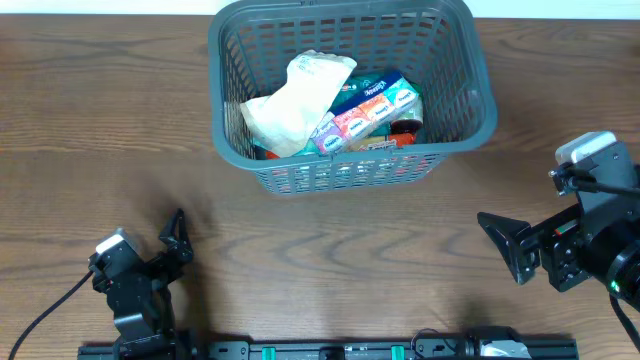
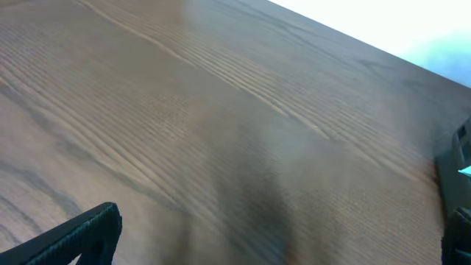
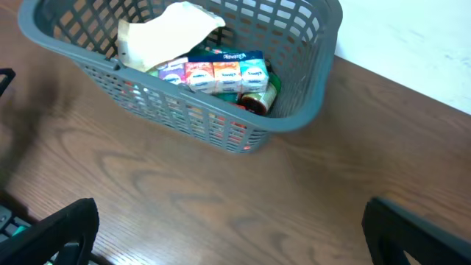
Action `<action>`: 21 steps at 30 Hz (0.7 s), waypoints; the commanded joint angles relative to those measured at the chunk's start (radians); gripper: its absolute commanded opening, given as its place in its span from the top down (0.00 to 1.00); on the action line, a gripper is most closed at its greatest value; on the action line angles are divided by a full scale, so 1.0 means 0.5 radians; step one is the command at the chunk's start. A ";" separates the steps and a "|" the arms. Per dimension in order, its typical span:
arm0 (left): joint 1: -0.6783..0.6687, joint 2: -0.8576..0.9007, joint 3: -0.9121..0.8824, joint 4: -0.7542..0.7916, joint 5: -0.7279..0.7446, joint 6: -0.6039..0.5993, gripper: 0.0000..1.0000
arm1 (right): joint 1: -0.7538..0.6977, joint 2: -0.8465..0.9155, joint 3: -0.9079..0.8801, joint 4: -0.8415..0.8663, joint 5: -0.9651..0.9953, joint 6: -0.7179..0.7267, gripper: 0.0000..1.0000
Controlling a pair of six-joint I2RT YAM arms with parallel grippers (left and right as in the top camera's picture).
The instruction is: Pack container
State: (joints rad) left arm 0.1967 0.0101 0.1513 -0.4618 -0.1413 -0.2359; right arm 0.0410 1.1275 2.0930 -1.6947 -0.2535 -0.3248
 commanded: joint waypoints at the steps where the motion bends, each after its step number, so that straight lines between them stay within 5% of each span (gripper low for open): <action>1: 0.012 -0.012 -0.040 0.008 -0.002 -0.011 0.01 | 0.012 -0.004 0.002 -0.005 0.005 0.020 0.01; 21: 0.012 -0.012 -0.040 0.007 -0.002 -0.011 0.01 | 0.013 -0.032 -0.094 0.068 0.004 0.021 0.01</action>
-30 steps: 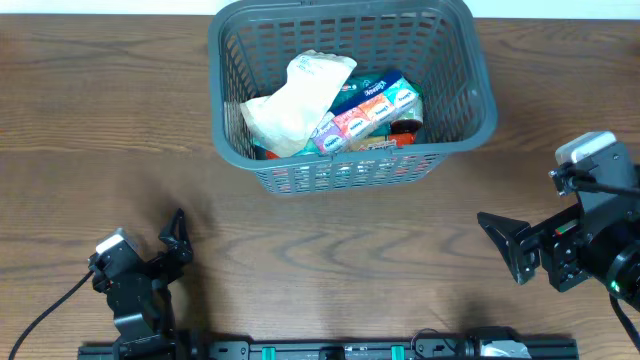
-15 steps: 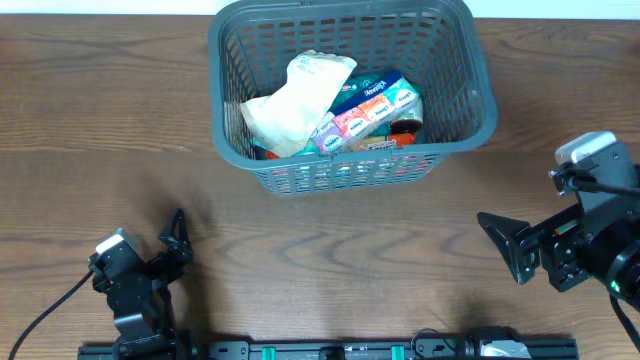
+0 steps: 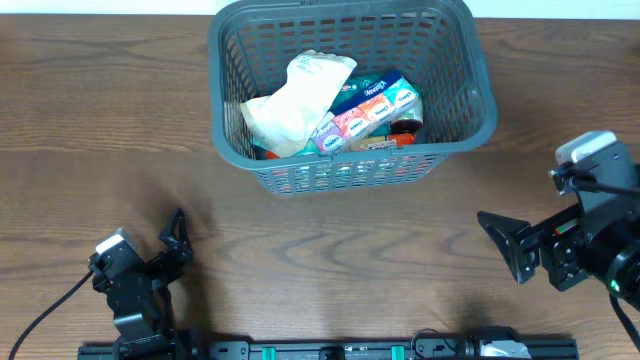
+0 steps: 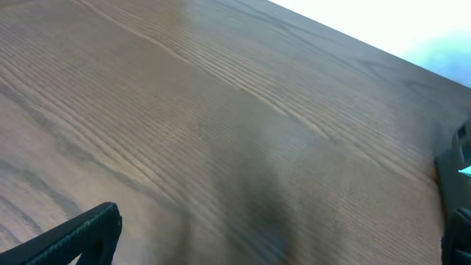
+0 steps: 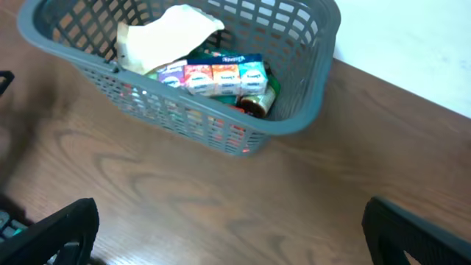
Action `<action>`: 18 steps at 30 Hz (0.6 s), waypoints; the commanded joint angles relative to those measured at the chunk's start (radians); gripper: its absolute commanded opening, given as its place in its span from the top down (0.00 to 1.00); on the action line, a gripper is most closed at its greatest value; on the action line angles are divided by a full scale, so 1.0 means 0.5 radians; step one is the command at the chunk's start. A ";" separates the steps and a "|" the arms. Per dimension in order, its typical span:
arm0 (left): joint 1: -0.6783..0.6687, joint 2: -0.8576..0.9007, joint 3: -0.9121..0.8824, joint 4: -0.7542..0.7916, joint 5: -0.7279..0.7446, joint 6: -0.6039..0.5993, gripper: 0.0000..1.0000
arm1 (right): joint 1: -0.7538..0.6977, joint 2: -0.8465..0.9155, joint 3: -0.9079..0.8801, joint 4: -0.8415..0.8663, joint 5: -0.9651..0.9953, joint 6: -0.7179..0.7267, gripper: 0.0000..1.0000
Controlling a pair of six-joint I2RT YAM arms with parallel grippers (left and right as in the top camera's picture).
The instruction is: Pack container
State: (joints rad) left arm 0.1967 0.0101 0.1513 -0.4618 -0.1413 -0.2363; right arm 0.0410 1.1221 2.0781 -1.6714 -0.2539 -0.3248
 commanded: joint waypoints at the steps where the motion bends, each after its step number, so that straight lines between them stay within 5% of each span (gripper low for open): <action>1: 0.012 -0.013 -0.040 0.008 -0.002 -0.011 0.02 | 0.013 -0.055 -0.141 0.082 -0.005 0.021 0.01; 18: 0.012 -0.013 -0.040 0.008 -0.002 -0.011 0.01 | 0.013 -1.392 -2.614 1.524 -0.056 0.215 0.01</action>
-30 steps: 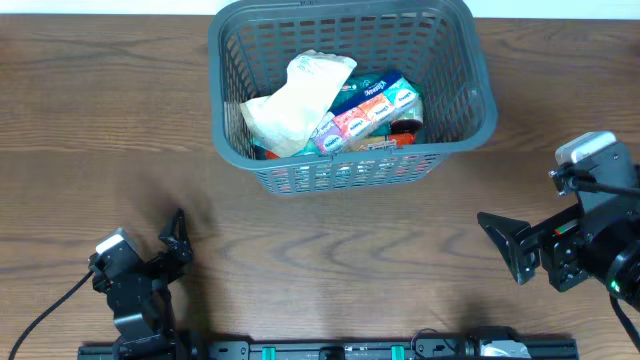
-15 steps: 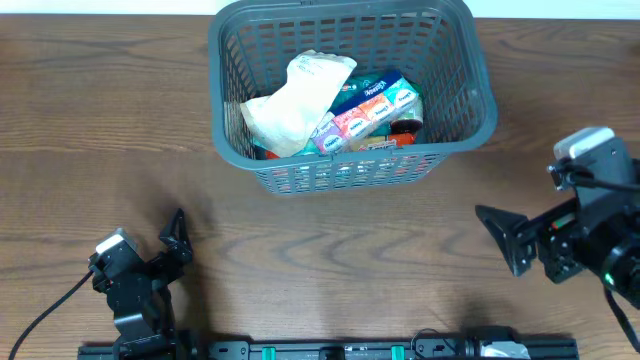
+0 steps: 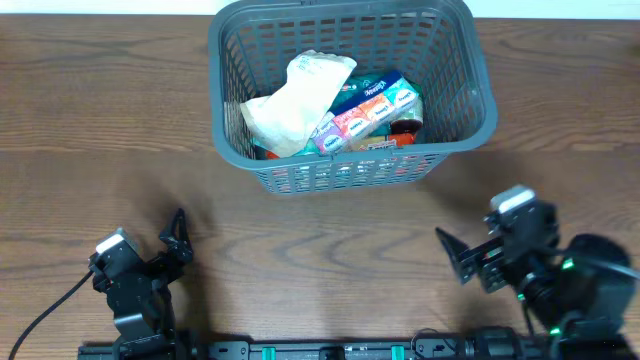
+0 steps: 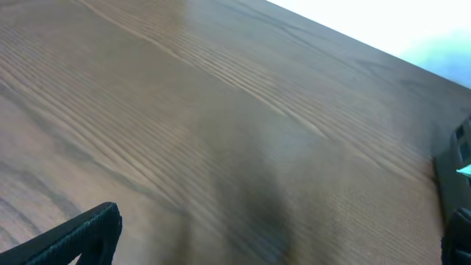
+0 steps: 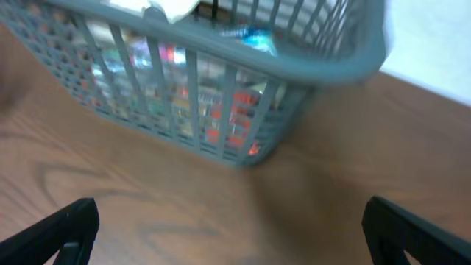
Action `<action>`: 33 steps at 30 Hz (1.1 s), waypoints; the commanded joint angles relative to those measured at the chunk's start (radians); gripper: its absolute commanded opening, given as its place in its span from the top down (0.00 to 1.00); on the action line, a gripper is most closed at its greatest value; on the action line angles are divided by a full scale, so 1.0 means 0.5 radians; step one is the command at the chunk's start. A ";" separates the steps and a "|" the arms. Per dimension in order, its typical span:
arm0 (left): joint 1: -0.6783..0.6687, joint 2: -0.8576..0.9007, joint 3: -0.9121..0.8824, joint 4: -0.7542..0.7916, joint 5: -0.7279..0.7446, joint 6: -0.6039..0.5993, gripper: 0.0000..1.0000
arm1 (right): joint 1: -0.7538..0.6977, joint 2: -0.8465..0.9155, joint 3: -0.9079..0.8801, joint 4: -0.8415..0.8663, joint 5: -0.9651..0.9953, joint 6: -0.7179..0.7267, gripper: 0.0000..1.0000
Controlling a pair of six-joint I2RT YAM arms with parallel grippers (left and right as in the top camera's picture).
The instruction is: Pack container
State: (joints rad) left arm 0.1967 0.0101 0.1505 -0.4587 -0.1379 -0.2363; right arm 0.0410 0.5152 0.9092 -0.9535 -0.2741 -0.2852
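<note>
The grey plastic basket (image 3: 482, 80) stands at the back centre of the table. It holds a white pouch (image 3: 300, 92), a row of colourful tissue packs (image 3: 366, 112) and other small items. My left gripper (image 3: 175, 238) rests open at the front left, over bare wood (image 4: 280, 237). At the front right my right gripper (image 3: 458, 260) is open and empty, pointing toward the basket. In the blurred right wrist view the basket's front wall (image 5: 221, 96) fills the top, with the right gripper (image 5: 232, 230) over bare wood below it.
The wooden table (image 3: 320, 240) runs between both arms and the basket. A black rail (image 3: 320, 350) lies along the front edge. A cable (image 3: 50, 310) trails from the left arm.
My right arm has moved left and nearer the table's front edge, still open. Its wrist view now looks lower at the basket's front wall. The left arm has not moved.
Both grippers were open and empty, with the basket filled at the back. The right wrist view then shifted slightly while the left stayed put. Now the right arm sits further left at the front, the basket's contents unchanged.
</note>
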 commanded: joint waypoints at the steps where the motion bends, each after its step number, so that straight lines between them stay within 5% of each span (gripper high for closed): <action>1: 0.012 -0.012 -0.039 0.002 -0.008 -0.011 0.02 | 0.013 -0.257 -0.389 0.142 -0.015 0.166 0.01; 8: 0.012 -0.012 -0.039 0.002 -0.009 -0.011 0.01 | 0.062 -0.697 -0.979 0.331 -0.028 0.243 0.01; 20: 0.012 -0.012 -0.039 0.002 -0.008 -0.011 0.02 | 0.155 -1.017 -1.502 0.655 -0.030 0.426 0.01; 33: 0.012 -0.012 -0.039 0.001 -0.008 -0.011 0.01 | 0.183 -1.020 -1.501 0.689 -0.028 0.494 0.01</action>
